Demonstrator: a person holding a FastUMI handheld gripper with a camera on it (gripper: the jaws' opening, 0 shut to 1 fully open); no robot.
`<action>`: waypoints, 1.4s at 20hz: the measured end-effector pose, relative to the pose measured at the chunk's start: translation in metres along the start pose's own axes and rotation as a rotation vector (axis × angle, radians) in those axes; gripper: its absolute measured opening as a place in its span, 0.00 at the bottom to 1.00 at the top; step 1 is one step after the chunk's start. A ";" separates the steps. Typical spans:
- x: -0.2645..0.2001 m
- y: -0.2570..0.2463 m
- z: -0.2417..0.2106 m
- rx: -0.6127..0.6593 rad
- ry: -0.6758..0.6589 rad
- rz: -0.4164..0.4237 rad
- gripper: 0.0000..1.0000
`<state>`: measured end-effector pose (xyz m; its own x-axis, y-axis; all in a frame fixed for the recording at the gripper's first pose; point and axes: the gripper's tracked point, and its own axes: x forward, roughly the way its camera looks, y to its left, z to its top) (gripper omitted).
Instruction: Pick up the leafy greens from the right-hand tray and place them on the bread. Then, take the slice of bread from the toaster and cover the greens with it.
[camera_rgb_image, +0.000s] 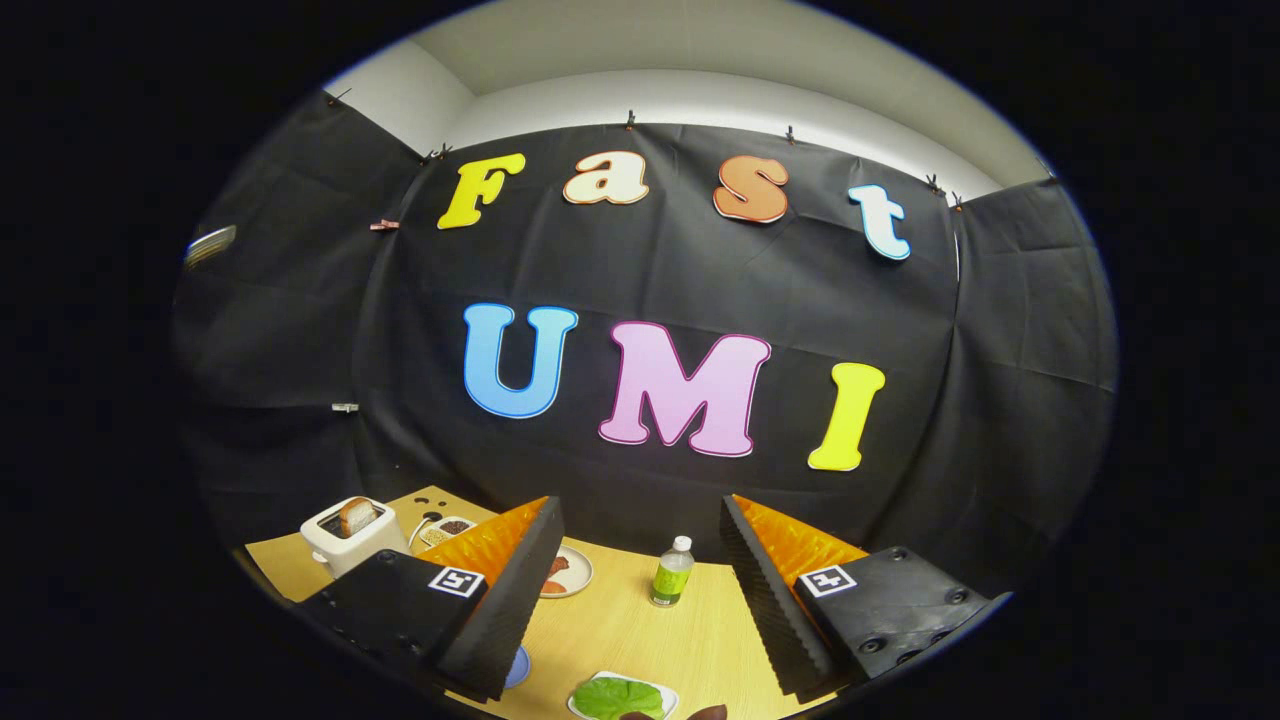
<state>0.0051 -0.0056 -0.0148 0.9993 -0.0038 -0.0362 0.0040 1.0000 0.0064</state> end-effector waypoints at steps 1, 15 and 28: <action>0.001 0.001 -0.007 -0.003 0.017 0.008 0.98; -0.005 0.003 -0.229 -0.036 0.438 0.187 0.98; -0.020 0.030 -0.406 -0.022 0.806 0.327 0.93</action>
<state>-0.0291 0.0267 -0.4198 0.6197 0.2810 -0.7328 -0.2874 0.9501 0.1213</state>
